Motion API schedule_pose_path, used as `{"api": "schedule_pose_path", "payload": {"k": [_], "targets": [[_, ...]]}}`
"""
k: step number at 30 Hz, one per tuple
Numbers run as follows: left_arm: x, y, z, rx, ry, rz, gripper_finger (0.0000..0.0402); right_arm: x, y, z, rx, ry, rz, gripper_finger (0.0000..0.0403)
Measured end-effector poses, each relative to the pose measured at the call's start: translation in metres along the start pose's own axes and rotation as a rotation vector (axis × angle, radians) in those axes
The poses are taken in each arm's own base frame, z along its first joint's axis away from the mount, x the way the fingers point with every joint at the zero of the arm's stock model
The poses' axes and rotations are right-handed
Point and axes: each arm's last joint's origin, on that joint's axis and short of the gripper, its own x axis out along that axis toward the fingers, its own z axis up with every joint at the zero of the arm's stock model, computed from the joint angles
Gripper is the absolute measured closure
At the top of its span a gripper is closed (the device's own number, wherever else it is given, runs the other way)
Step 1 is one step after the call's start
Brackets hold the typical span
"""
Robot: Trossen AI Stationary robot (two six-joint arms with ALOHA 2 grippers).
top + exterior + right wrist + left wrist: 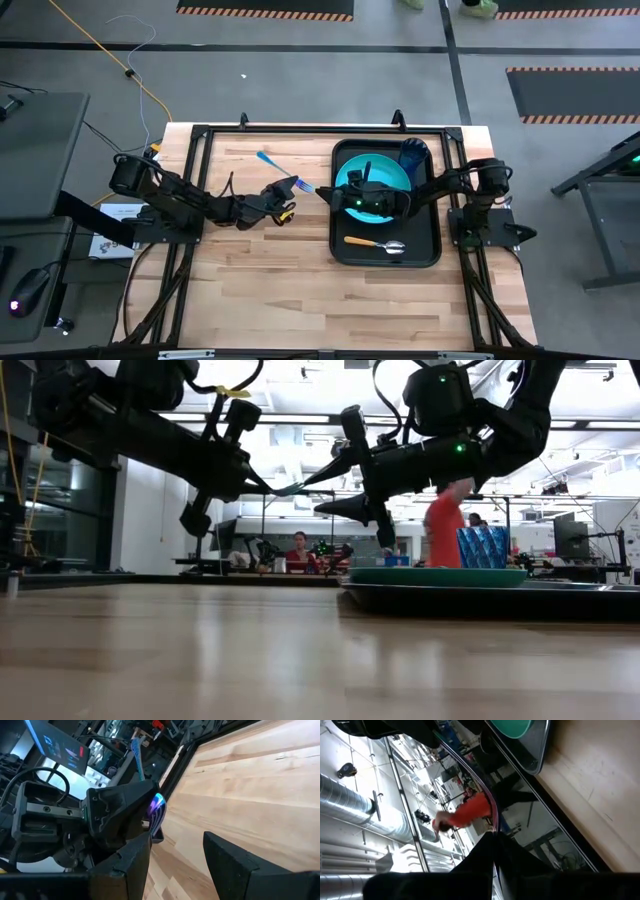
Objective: Pick and place plate/cup/fork/spoon on tray
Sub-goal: Put the blue fork to the left of the orange spoon on the black serving tray
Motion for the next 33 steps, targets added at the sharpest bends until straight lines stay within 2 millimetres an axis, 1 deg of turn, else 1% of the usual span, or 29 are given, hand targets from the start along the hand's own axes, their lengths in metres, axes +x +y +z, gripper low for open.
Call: {"api": "schedule_pose_path", "payload": {"k": [8, 14, 19, 22, 33], "targets": [[0.001, -0.001, -0.001, -0.01, 0.03, -0.016, 0.0401, 0.0, 0.004, 0.001, -0.034, 0.013, 0.025, 0.0224], [0.001, 0.0, -0.002, -0.02, 0.021, -0.006, 0.0401, -0.005, 0.014, 0.009, -0.056, 0.005, 0.06, 0.0224], [0.002, 0.0, -0.003, -0.027, 0.005, 0.004, 0.0401, -0.005, 0.013, 0.009, -0.029, 0.015, 0.053, 0.0224], [0.005, 0.0, -0.004, -0.029, -0.005, 0.005, 0.0401, -0.006, 0.011, 0.005, -0.039, 0.036, 0.034, 0.0224], [0.012, -0.002, -0.011, -0.08, 0.003, -0.003, 0.0401, -0.006, 0.011, 0.004, -0.044, 0.043, 0.027, 0.0224]]}}
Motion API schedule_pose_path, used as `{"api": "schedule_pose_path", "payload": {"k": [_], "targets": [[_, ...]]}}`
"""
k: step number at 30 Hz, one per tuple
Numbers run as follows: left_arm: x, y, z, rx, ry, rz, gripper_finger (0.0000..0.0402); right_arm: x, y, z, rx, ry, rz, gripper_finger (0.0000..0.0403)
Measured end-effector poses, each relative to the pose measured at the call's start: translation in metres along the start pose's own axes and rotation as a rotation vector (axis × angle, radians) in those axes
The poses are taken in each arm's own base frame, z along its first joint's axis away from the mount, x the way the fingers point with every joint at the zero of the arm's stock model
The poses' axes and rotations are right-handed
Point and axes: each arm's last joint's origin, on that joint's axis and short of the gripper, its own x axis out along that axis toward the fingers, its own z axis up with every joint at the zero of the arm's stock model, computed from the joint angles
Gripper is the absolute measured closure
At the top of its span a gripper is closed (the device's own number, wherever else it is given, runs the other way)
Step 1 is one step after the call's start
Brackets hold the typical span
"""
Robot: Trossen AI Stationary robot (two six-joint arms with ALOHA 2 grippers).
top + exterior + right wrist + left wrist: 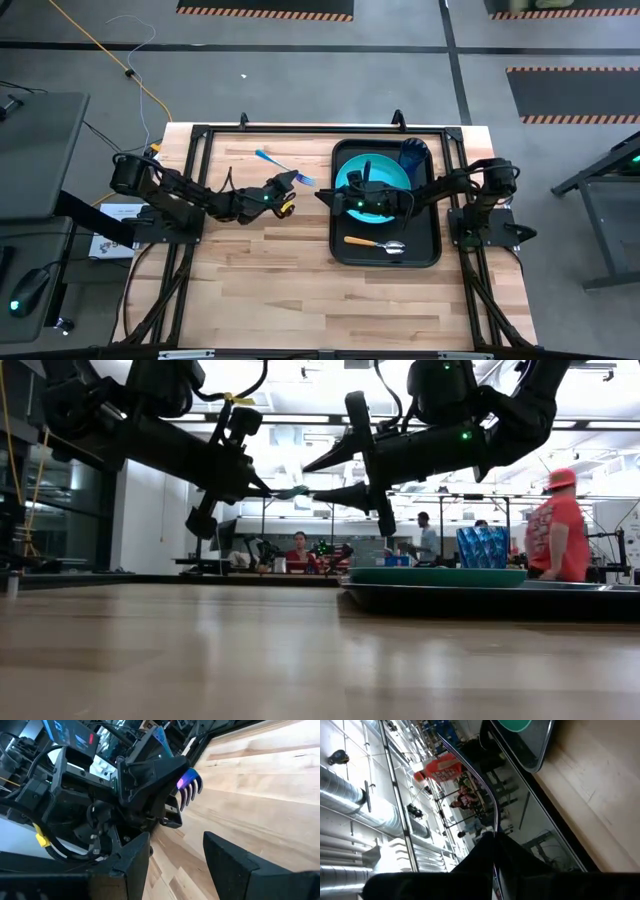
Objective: Pick and place plate/cup/fork/spoon on tray
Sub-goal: Put the blue fork to the left of the orange spoon on the black serving tray
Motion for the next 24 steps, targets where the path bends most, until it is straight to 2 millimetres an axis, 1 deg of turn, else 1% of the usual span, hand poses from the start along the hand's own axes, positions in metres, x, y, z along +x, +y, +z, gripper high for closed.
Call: {"api": "schedule_pose_path", "payload": {"k": [7, 11, 19, 24], "targets": [[-0.0001, 0.0, 0.0, -0.016, -0.002, 0.0, 0.0401, 0.0, -0.0001, 0.0, -0.008, 0.0, -0.001, 0.0224], [-0.0001, 0.0001, 0.0005, -0.034, -0.017, 0.004, 0.0401, 0.0, -0.0002, 0.0, -0.05, -0.003, -0.003, 0.0224], [-0.0001, 0.0002, 0.0009, -0.034, -0.032, 0.008, 0.0401, 0.0, -0.0005, 0.0001, -0.054, -0.008, -0.009, 0.0224], [-0.0001, 0.0002, 0.0008, -0.034, -0.031, 0.008, 0.0401, 0.0, -0.0005, -0.0003, -0.092, 0.001, -0.002, 0.0224]]}}
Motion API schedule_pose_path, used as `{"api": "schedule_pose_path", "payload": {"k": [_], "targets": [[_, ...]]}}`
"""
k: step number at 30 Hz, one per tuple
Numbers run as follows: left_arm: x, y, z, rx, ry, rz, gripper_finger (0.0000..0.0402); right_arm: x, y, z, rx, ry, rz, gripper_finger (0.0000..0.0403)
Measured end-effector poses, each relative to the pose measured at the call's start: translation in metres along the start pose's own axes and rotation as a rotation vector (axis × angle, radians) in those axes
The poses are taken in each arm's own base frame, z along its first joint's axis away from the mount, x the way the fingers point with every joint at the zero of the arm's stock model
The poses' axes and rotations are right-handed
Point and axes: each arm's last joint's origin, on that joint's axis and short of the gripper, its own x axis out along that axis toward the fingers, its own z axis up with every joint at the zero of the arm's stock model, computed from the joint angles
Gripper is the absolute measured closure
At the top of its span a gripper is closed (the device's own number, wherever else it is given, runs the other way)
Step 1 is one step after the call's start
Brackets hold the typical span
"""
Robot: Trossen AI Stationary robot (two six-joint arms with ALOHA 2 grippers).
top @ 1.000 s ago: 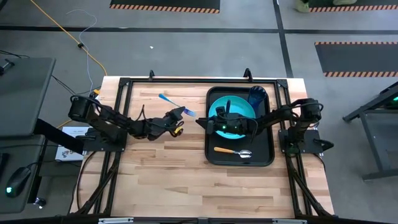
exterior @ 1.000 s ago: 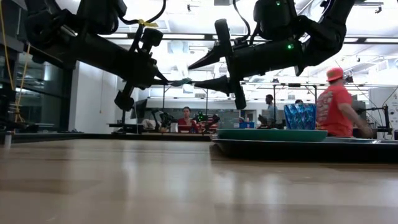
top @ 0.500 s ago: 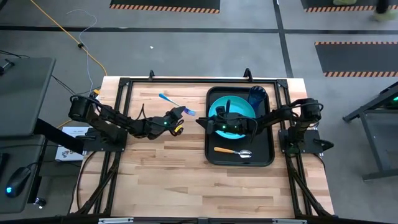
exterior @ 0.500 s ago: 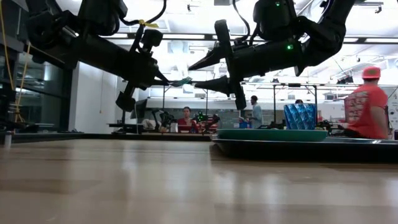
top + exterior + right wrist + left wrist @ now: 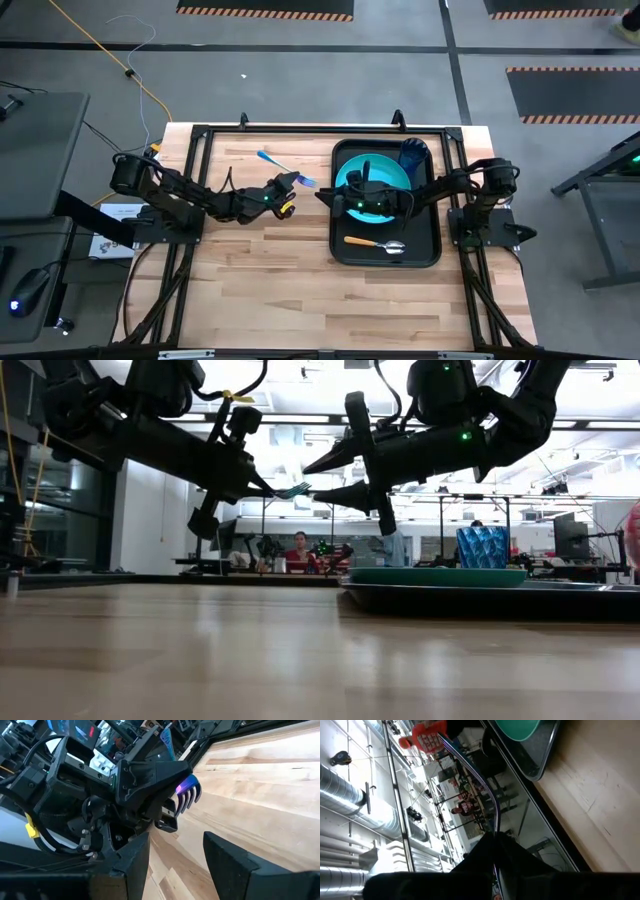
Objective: Pick and place plate/cup/fork/spoon on tray
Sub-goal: Put the blue fork to the left of the orange spoon on the black serving tray
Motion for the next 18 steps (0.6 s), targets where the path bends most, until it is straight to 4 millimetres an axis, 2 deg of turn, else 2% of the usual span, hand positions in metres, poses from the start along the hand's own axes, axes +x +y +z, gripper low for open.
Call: {"api": "schedule_pose_path", "payload": {"k": [18], "targets": [[0.0056, -0.0017, -0.0063, 0.018, 0.031, -0.012, 0.0401, -0.0005, 0.0015, -0.0016, -0.093, 0.005, 0.006, 0.0224]]}}
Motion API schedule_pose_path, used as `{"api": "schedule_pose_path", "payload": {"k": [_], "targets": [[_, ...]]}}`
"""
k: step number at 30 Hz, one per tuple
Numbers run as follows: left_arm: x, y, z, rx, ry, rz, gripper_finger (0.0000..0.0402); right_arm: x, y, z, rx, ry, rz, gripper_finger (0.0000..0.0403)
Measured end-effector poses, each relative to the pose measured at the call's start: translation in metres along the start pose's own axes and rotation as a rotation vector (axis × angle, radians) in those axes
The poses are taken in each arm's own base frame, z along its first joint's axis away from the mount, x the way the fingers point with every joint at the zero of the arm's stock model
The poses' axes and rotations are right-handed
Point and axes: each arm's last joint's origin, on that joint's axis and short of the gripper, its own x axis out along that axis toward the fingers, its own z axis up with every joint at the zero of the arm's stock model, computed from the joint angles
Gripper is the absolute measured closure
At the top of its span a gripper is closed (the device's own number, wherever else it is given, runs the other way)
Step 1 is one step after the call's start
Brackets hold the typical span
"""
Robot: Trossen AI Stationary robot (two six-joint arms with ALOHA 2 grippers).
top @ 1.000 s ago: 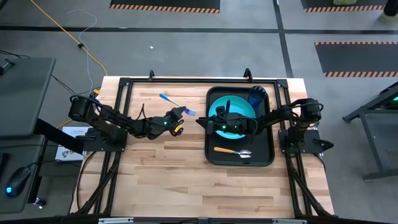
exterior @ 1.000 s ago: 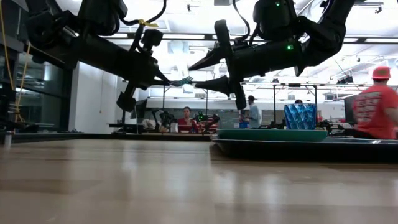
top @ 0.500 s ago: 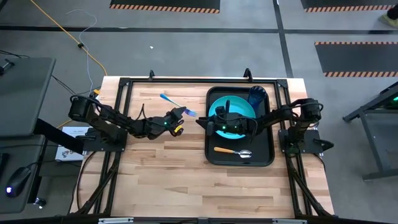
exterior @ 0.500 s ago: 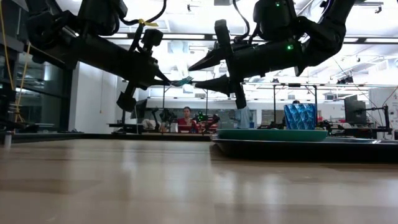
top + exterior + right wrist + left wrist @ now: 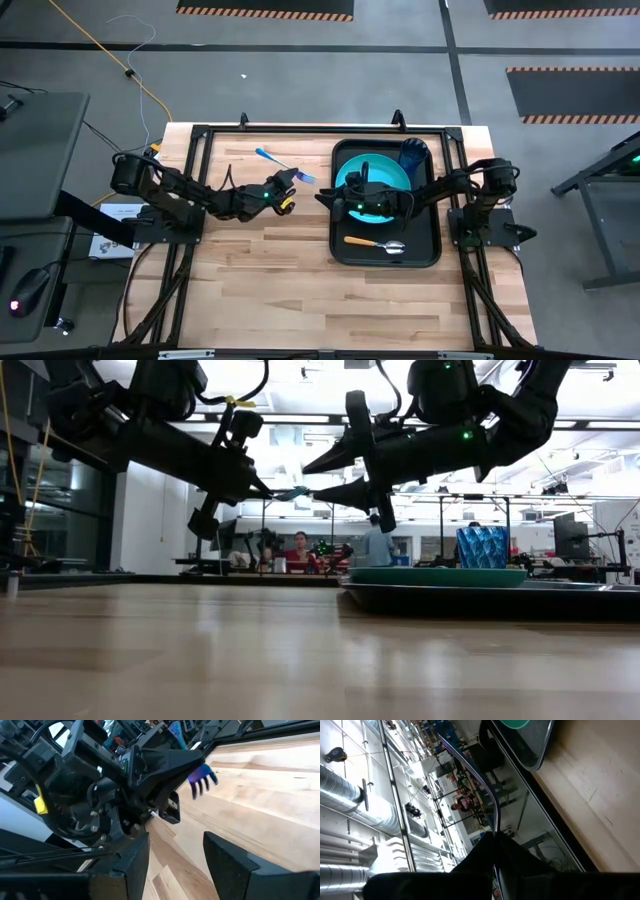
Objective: Pick and place plate/cup/fork/spoon on tray
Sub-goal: Put the blue fork to the left of the orange spoon on the black serving tray
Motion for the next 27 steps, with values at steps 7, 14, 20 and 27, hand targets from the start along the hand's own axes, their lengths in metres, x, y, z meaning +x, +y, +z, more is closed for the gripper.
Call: {"api": "schedule_pose_path", "payload": {"k": [7, 14, 20, 27], "targets": [[0.0, 0.0, 0.0, -0.002, 0.0, 0.0, 0.0401, -0.0001, 0.0003, -0.0002, -0.024, 0.001, 0.002, 0.0224], [0.0, 0.0, 0.0, -0.004, 0.0, 0.0, 0.0401, -0.0002, 0.0008, -0.0007, -0.049, 0.002, 0.004, 0.0224], [0.0, 0.0, -0.0001, -0.028, 0.003, -0.001, 0.0402, -0.0012, 0.0041, -0.0032, -0.106, 0.006, 0.017, 0.0224], [0.0, 0.0, 0.0, -0.029, 0.0, 0.0, 0.0402, -0.0023, 0.0076, -0.0065, -0.159, 0.014, 0.029, 0.0224]]}}
